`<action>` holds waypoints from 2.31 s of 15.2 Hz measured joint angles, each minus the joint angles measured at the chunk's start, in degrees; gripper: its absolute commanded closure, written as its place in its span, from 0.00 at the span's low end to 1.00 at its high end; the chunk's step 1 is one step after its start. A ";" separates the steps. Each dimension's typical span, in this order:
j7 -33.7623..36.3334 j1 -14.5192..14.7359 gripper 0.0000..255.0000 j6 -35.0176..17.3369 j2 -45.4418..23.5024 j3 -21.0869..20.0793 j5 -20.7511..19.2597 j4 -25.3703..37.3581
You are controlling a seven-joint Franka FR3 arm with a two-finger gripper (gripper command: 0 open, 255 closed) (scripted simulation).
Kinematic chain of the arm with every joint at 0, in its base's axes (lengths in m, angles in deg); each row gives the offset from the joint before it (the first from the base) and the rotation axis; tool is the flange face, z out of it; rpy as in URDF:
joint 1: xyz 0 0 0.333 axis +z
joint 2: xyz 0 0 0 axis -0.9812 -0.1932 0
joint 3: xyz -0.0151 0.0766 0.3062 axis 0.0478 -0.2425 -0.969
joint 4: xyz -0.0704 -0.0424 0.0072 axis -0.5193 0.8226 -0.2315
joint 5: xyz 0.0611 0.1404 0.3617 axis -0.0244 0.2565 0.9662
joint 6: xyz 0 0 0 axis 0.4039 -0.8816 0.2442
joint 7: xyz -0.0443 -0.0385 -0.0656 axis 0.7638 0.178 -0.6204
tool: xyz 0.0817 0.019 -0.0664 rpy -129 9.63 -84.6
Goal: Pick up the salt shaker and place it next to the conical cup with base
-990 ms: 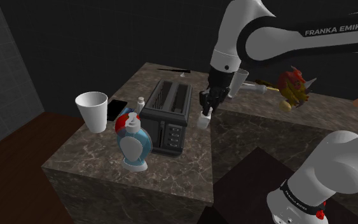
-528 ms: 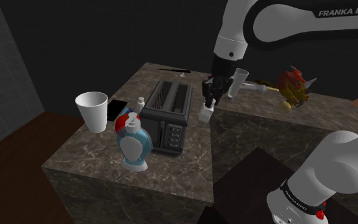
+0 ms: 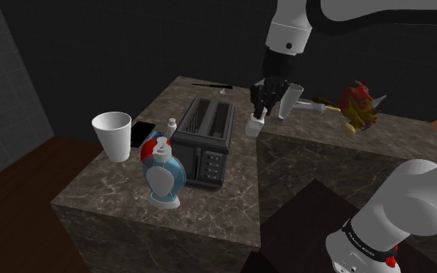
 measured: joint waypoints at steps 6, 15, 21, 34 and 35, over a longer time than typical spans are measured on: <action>0.49 -0.13 1.00 4.47 -0.47 0.23 -0.31 4.94; 0.87 -0.57 1.00 10.94 -2.30 0.69 -1.03 13.20; -5.90 -2.43 1.00 11.60 -0.63 5.91 -2.75 11.49; -24.53 -8.19 1.00 11.76 -3.25 19.78 -8.72 13.34; -25.78 -8.58 1.00 11.68 -3.95 20.67 -9.07 13.91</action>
